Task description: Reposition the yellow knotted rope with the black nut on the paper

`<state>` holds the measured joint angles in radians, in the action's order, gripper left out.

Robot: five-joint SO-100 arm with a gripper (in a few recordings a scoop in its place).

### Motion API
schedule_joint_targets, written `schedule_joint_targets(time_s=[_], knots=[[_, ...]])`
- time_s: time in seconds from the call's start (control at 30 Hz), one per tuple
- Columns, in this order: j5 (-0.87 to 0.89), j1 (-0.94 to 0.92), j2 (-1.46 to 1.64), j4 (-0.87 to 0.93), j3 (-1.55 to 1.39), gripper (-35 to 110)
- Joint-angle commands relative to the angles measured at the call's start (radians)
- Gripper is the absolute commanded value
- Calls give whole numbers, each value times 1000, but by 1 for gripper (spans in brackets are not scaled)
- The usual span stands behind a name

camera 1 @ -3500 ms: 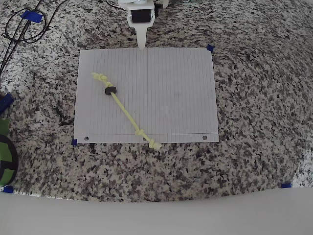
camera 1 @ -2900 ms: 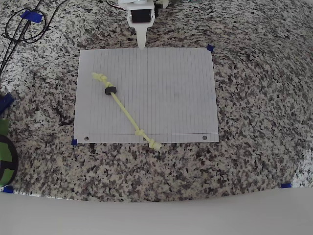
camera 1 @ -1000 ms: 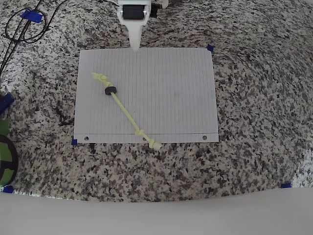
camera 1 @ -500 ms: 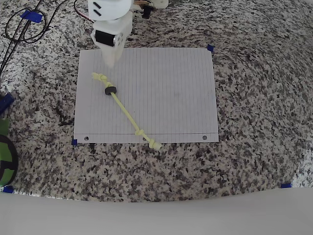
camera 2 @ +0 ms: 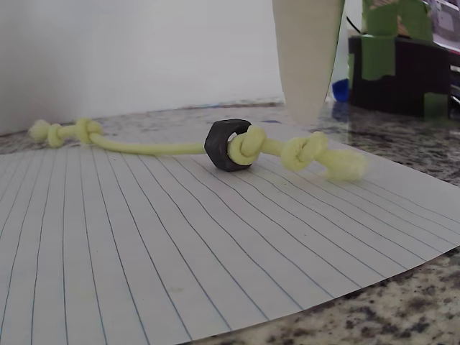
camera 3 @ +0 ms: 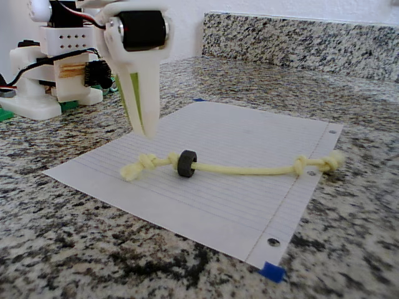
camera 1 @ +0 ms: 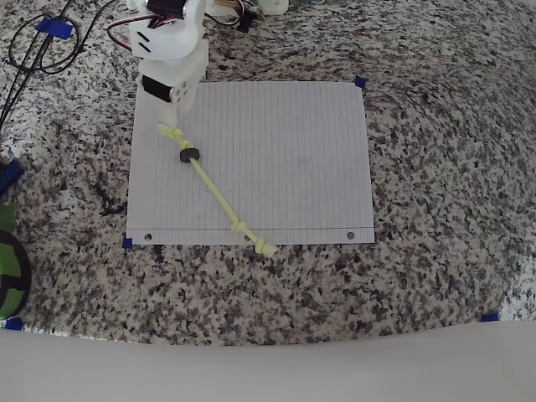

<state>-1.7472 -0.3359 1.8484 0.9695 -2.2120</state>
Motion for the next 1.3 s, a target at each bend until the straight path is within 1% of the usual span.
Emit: schedule_joint_targets(time_s=[0.0, 0.53, 1.03, 1.27], knots=[[-18, -6, -25, -8, 55, 31], [-29, -29, -181, -5, 153, 31], [-29, -35, -245, -43, 175, 31], [-29, -29, -264, -61, 176, 26]])
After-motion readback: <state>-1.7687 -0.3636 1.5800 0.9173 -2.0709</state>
